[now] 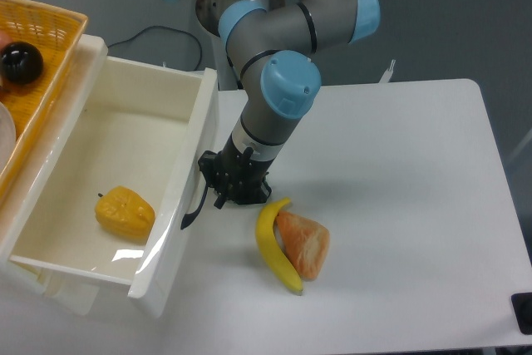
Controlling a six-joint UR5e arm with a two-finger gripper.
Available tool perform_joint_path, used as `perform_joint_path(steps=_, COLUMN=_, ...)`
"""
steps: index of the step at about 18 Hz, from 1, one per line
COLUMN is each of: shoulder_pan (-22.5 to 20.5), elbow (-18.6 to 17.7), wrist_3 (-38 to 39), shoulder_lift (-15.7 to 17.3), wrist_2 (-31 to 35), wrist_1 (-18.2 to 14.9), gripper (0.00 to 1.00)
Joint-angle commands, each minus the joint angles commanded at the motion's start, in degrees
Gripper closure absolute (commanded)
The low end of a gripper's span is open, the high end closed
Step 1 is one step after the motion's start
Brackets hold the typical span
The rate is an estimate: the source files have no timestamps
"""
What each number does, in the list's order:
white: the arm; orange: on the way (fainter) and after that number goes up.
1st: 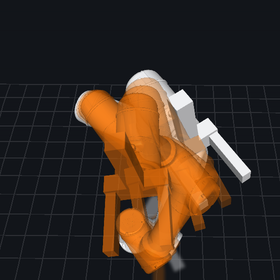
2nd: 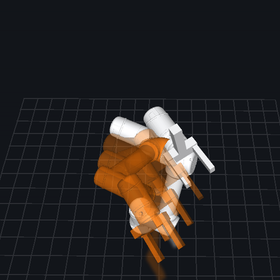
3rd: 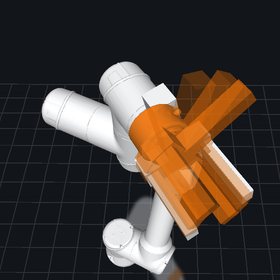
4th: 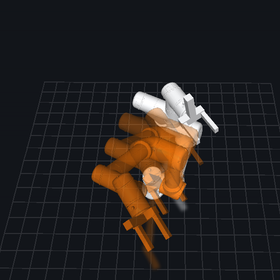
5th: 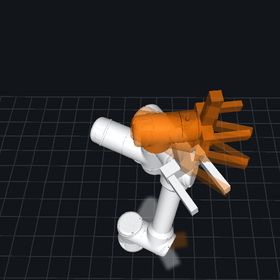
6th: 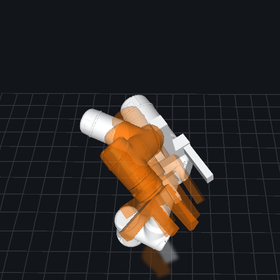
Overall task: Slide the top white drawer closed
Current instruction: 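Lower the gripper beside the drawer's front panel near its black handle, then push the drawer front with the gripper, sliding the drawer into the cabinet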
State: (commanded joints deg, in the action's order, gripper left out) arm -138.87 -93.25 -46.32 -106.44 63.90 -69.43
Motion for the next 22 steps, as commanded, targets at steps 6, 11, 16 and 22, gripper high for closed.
perform_joint_path(steps=6, shoulder_pan=0.17, elbow=0.0, wrist_3=2.11, shoulder_lift=0.09, wrist_2=-1.58, wrist_1=0.0, gripper=0.98)
perform_joint_path(steps=11, shoulder_pan=0.79, elbow=0.0, wrist_3=2.99, shoulder_lift=0.18, wrist_2=-1.67, wrist_1=0.0, gripper=0.98)
perform_joint_path(steps=16, shoulder_pan=1.32, elbow=0.0, wrist_3=3.43, shoulder_lift=0.18, wrist_2=-2.02, wrist_1=0.0, gripper=0.98)
perform_joint_path(steps=22, shoulder_pan=2.11, elbow=-0.09, wrist_3=4.13, shoulder_lift=0.35, wrist_2=-1.94, wrist_1=0.0, gripper=0.98)
